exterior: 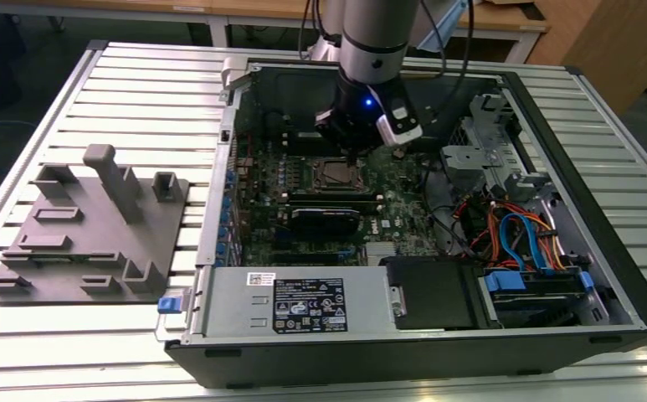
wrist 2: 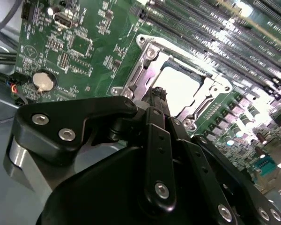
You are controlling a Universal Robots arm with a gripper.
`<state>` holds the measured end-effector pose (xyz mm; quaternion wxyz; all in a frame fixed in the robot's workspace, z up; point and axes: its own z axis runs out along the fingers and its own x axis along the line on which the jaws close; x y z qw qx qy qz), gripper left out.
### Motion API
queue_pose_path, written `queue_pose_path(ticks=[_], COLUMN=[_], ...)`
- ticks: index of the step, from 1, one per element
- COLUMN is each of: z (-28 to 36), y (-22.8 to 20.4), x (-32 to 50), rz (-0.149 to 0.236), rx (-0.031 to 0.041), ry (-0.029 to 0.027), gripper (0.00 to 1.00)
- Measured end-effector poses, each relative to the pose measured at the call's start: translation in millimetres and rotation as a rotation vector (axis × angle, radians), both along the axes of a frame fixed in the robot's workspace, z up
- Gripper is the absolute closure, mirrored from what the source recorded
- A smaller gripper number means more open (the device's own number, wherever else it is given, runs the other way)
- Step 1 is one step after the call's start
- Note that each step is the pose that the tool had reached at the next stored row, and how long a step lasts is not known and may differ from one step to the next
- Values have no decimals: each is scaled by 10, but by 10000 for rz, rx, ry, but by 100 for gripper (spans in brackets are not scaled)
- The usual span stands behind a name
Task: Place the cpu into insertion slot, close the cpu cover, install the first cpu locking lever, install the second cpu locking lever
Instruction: 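Install the second cpu locking lever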
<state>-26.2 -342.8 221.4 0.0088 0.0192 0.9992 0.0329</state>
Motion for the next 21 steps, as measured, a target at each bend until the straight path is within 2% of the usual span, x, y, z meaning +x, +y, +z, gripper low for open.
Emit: queue_pose_path(ticks=[2,16,21], z=[0,65,65], y=[-13,-16,-68], x=[0,0,0], rz=[0,0,0], rx=[1,1,0], ry=[-1,-1,0], gripper=[90,90,90])
